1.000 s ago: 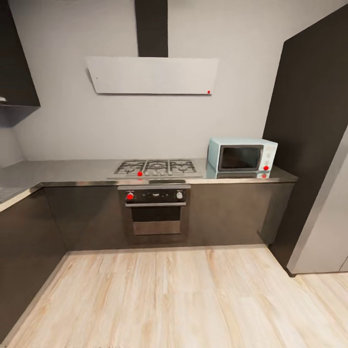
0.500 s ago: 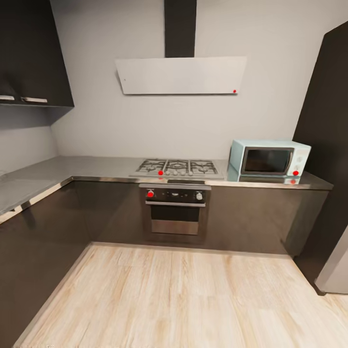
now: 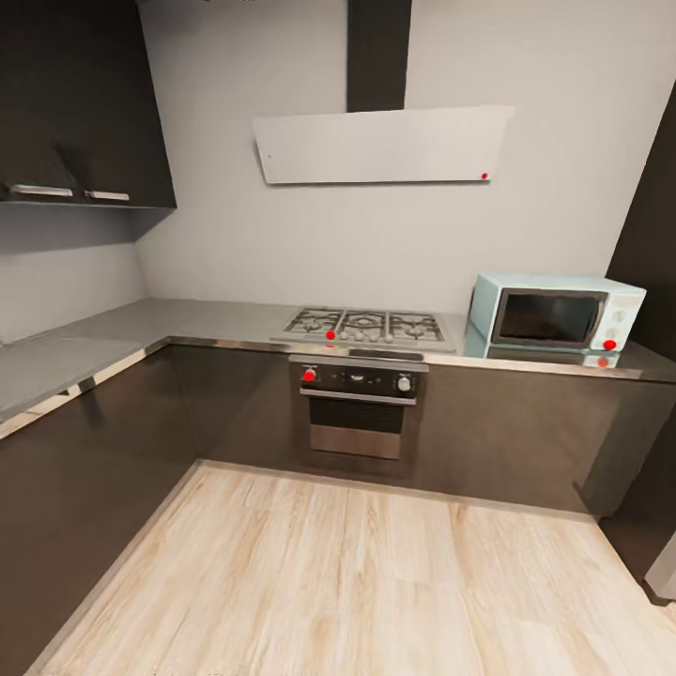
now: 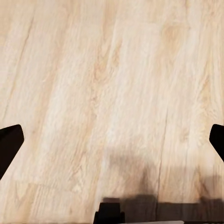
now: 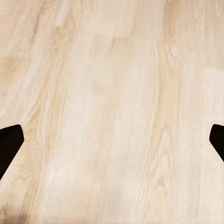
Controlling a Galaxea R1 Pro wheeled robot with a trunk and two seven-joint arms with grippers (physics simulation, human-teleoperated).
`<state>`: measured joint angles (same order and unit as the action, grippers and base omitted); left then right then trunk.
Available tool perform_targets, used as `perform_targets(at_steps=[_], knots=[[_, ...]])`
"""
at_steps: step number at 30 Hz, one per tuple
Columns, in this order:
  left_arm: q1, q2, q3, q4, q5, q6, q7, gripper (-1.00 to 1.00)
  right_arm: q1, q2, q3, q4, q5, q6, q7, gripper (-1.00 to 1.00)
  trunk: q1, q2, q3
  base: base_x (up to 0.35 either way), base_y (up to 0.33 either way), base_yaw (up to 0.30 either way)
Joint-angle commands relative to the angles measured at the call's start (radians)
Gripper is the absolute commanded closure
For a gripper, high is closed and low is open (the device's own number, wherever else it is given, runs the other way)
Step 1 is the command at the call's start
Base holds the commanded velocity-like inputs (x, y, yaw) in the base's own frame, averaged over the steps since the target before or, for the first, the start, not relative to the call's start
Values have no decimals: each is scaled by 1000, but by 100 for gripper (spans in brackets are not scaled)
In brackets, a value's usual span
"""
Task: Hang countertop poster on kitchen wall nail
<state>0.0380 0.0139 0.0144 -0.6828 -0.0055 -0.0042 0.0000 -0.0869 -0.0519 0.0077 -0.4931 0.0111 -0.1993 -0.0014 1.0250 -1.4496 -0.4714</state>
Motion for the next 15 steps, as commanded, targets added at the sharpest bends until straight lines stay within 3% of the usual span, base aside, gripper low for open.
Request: perform_targets(at_steps=[1, 9, 15], knots=[[0, 0, 1, -1, -1, 0, 0, -100, -1, 0, 1, 1, 1, -3, 0, -100, 0, 0, -1, 0, -15, 279], [0, 3, 1, 23, 1, -60, 0, -100, -1, 0, 1, 1, 1, -3, -2, -100, 0, 0, -1, 0, -3, 286], [0, 4, 1, 29, 1, -69, 0, -100, -1, 0, 1, 1, 1, -3, -2, -100, 0, 0, -1, 0, 0, 288]])
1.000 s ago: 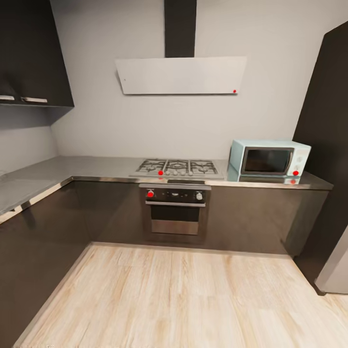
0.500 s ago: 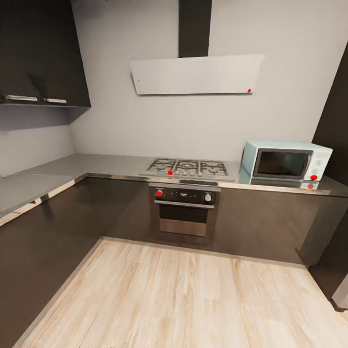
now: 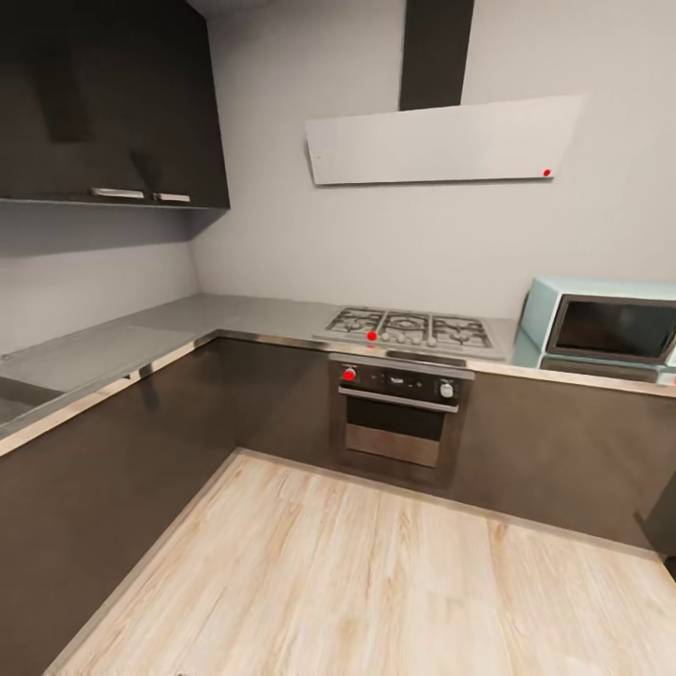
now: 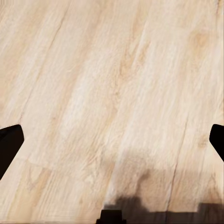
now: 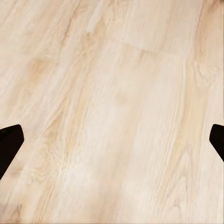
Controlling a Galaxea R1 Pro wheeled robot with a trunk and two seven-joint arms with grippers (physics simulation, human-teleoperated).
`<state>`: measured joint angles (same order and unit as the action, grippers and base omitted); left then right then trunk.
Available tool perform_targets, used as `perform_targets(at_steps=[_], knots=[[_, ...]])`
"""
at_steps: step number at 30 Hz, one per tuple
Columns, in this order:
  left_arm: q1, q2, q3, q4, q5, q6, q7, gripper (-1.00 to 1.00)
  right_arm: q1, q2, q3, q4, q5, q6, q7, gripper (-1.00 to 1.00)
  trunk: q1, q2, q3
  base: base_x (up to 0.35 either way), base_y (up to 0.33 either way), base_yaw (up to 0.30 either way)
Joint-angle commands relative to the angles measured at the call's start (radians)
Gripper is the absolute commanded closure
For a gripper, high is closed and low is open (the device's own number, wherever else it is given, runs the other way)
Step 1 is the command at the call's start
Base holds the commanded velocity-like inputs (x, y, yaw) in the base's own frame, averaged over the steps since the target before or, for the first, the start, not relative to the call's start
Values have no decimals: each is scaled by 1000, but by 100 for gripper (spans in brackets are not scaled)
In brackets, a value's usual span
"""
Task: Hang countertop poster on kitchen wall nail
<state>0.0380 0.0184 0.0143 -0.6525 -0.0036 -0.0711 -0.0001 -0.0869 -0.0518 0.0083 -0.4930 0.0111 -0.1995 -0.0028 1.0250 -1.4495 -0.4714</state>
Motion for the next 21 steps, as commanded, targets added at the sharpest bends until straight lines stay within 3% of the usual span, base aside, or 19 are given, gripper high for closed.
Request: perform_targets(at_steps=[1, 21], knots=[[0, 0, 1, -1, 0, -2, 0, -100, -1, 0, 1, 1, 1, -3, 0, -100, 0, 0, -1, 0, 0, 288], [0, 0, 1, 1, 0, -4, 0, -100, -1, 0, 1, 1, 1, -3, 0, -100, 0, 0, -1, 0, 0, 288]])
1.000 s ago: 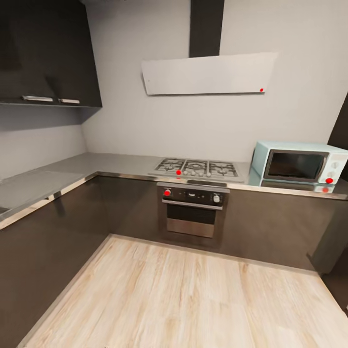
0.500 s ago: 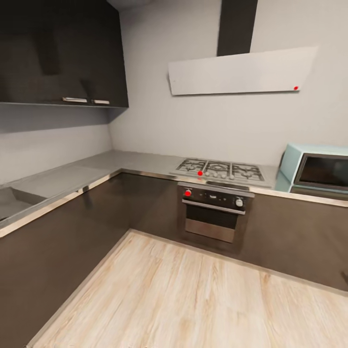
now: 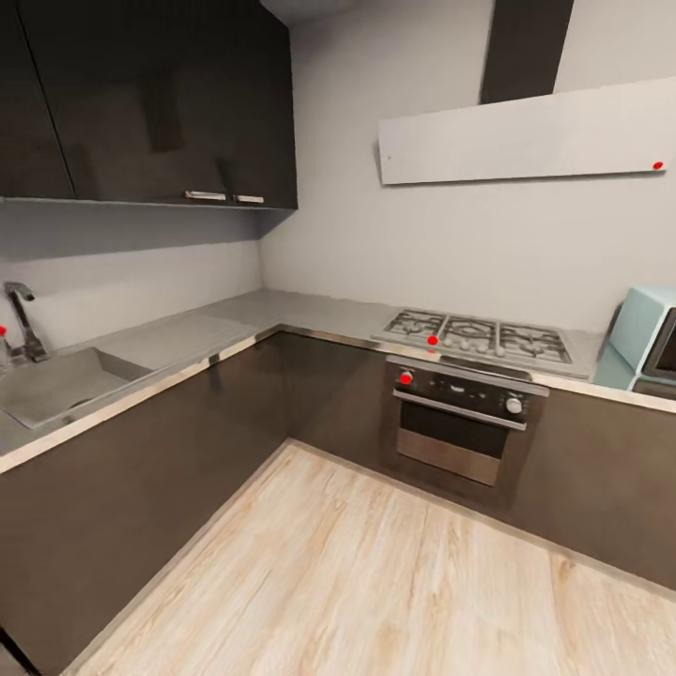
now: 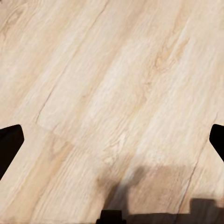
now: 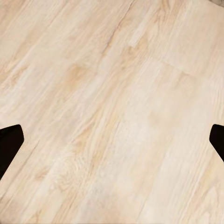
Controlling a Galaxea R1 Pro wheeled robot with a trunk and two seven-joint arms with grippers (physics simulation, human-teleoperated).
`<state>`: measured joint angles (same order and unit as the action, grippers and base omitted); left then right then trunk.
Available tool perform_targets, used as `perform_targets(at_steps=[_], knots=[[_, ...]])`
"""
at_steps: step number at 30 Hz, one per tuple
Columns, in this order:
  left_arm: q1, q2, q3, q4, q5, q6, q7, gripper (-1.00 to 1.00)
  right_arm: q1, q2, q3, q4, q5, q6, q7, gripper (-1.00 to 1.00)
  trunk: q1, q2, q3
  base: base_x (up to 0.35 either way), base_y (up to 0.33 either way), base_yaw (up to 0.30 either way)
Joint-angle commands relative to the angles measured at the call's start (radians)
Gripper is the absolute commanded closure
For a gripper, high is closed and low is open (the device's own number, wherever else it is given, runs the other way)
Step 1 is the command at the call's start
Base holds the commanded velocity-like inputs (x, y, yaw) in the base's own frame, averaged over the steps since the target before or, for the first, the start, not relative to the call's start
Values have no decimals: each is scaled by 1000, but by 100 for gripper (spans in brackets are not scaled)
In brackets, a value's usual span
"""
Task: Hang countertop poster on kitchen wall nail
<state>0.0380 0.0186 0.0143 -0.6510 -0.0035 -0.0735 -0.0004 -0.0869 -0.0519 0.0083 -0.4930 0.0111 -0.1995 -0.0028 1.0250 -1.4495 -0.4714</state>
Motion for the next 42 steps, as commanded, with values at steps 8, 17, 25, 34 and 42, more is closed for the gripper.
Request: perform_targets(at_steps=[8, 17, 25, 34, 42], knots=[[0, 0, 1, -1, 0, -2, 0, -100, -1, 0, 1, 1, 1, -3, 0, -100, 0, 0, -1, 0, 0, 288], [0, 0, 1, -1, 0, -2, 0, -100, -1, 0, 1, 1, 1, -3, 0, -100, 0, 0, -1, 0, 0, 288], [0, 0, 1, -1, 0, -2, 0, -100, -1, 0, 1, 1, 1, -3, 0, -100, 0, 0, -1, 0, 0, 288], [0, 0, 1, -1, 0, -2, 0, -100, -1, 0, 1, 1, 1, -3, 0, -100, 0, 0, -1, 0, 0, 288], [0, 0, 1, -1, -1, -2, 0, -100, -1, 0, 1, 1, 1, -3, 0, -100, 0, 0, -1, 0, 0, 288]])
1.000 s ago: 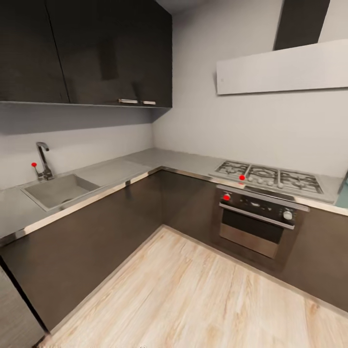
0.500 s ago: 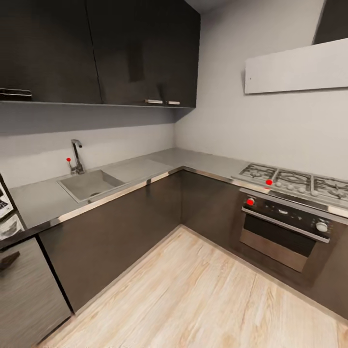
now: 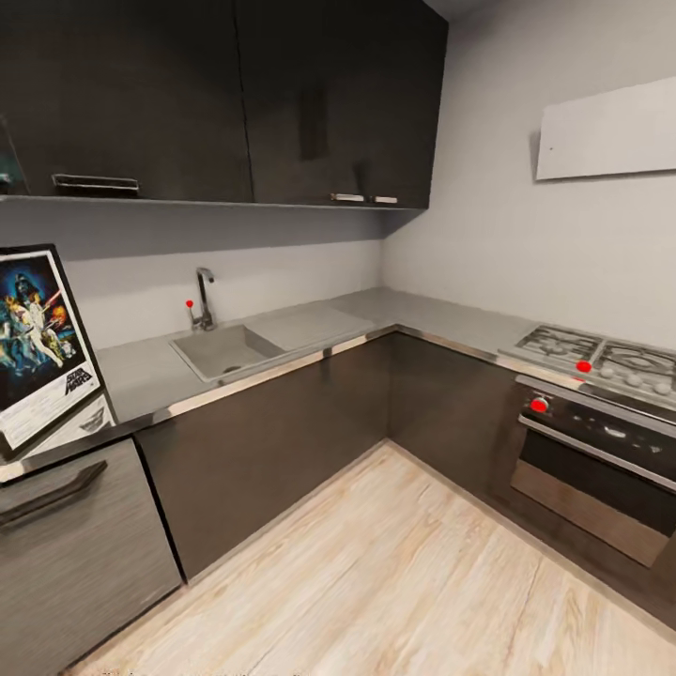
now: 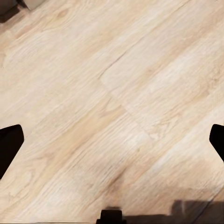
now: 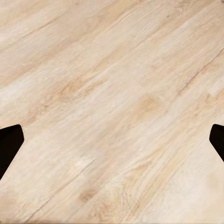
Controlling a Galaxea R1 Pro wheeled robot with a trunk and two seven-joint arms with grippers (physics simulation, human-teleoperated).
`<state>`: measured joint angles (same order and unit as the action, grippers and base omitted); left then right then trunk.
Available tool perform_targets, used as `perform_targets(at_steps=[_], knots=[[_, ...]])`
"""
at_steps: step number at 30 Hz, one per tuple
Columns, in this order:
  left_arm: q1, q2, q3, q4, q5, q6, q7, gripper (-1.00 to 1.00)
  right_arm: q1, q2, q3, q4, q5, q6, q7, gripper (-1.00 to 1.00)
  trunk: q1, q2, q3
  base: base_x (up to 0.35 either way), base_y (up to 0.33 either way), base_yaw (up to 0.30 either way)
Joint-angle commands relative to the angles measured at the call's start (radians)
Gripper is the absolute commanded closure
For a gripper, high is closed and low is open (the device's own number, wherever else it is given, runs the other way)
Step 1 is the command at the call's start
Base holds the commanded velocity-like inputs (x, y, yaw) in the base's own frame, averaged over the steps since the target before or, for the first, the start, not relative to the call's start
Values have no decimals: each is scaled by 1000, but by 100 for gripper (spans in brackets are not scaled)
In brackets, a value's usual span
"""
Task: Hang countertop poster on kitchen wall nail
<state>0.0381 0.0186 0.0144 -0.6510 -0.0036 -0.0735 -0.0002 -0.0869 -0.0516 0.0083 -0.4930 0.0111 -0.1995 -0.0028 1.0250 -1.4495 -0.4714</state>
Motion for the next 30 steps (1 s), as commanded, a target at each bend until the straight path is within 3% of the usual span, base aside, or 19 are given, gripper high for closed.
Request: perform_targets(at_steps=[1, 30], knots=[[0, 0, 1, -1, -1, -2, 0, -100, -1, 0, 1, 1, 1, -3, 0, -100, 0, 0, -1, 0, 0, 288], [0, 0, 1, -1, 0, -2, 0, -100, -1, 0, 1, 1, 1, -3, 0, -100, 0, 0, -1, 0, 0, 288]])
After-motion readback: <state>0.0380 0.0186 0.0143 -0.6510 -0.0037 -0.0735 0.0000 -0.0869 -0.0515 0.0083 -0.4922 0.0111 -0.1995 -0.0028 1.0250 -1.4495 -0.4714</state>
